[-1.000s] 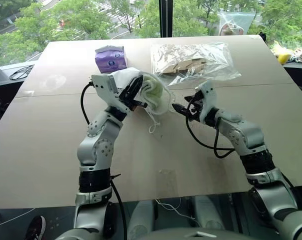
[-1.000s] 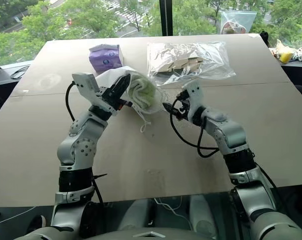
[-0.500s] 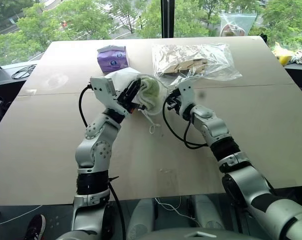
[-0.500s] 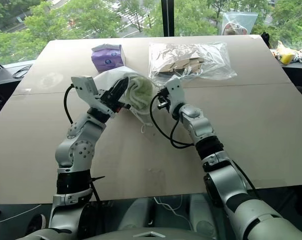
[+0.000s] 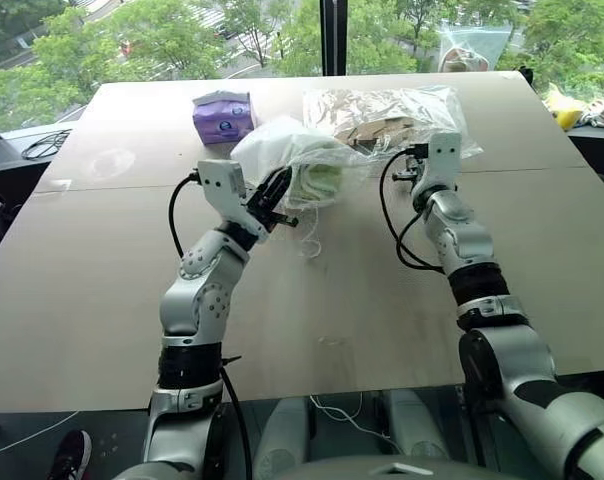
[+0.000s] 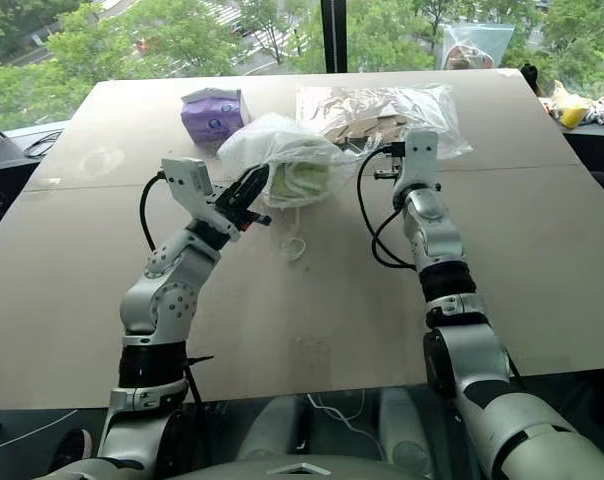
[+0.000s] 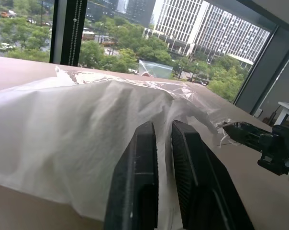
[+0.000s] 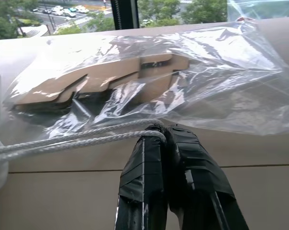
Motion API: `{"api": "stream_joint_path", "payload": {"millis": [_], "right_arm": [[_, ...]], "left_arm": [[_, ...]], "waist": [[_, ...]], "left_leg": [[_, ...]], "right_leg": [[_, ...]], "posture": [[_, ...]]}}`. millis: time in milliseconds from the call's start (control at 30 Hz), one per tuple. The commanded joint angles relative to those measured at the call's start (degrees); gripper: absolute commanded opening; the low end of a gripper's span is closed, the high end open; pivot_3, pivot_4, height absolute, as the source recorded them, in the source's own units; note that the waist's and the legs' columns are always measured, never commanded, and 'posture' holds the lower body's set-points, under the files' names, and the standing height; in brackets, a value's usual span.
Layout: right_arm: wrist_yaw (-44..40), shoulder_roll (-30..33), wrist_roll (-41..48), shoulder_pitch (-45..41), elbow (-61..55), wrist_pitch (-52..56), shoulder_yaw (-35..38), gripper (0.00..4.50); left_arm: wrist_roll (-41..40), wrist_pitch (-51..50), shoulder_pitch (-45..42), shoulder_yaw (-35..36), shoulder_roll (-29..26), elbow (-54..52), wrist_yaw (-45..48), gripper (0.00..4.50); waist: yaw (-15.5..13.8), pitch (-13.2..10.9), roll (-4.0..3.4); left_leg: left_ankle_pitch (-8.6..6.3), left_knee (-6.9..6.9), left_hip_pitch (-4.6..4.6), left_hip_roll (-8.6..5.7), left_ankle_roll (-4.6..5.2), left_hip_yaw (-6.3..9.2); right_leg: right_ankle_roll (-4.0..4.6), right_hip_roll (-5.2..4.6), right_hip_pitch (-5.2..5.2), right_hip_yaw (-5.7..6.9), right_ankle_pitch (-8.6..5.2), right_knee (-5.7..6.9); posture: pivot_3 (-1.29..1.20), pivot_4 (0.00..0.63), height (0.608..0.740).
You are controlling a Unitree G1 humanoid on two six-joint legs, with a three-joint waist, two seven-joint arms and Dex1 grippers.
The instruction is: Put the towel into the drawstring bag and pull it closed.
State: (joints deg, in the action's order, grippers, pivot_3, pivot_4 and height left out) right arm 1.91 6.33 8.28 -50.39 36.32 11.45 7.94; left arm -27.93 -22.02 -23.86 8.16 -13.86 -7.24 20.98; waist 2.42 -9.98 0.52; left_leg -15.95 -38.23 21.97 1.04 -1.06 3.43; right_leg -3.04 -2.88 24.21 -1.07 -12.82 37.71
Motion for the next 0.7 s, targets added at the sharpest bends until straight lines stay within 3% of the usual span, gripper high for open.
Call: {"api": "stream_joint_path", "payload": {"millis": [33,100,467,600,700], "right_arm": [[0.9,-0.18,-0.46,-0.42,-2.01,-0.84,0.4,0.0],[1.07,-0.61,-0.57,-0.06,-2.83,-0.51,0.27,0.0],[0.74,-1.67,-0.57,-0.54,-1.75,-0.39,0.17,0.0],[0.49,-2.22,-0.69,-1.89,-0.06,-0.78,0.01,0.0],[0.19,-2.57,-0.76,-2.69,0.8,-0.89,-0.24,0.0]], "left_arm": [[3.88,2.38,-0.71,-0.93,-0.4,-0.69,-1.76,2.18],[3.32,1.59,0.62,-0.98,-0.91,-1.92,-0.34,3.01],[5.35,0.15,12.15,-5.79,-9.2,-7.22,8.8,3.01],[12.78,5.14,8.02,-12.0,-8.23,0.26,9.48,3.01],[17.53,9.01,-0.06,-16.45,-5.14,10.67,9.88,3.01]], "waist": [[0.15,0.0,0.0],[0.23,0.0,0.0],[-0.08,-0.02,-0.02],[-0.17,-0.02,-0.02],[-0.18,-0.03,-0.01]], "left_leg": [[0.0,0.01,0.0,0.0,0.0,-0.01],[0.0,0.03,-0.02,0.0,0.0,-0.02],[0.0,0.05,-0.02,0.01,0.01,-0.02],[0.0,0.04,-0.04,0.0,0.01,-0.03],[0.0,0.01,-0.07,-0.01,0.01,-0.03]], "right_leg": [[0.0,0.0,0.0,-0.01,0.0,-0.01],[0.0,0.01,0.01,-0.04,0.0,0.0],[0.01,0.0,0.02,-0.03,0.0,0.02],[0.01,0.0,0.01,-0.03,0.0,0.06],[0.01,0.0,0.0,-0.02,0.0,0.1]], "posture": [[0.0,0.15,0.74],[0.0,0.15,0.74],[0.0,0.15,0.74],[0.0,0.15,0.74],[0.0,0.15,0.74]]}}
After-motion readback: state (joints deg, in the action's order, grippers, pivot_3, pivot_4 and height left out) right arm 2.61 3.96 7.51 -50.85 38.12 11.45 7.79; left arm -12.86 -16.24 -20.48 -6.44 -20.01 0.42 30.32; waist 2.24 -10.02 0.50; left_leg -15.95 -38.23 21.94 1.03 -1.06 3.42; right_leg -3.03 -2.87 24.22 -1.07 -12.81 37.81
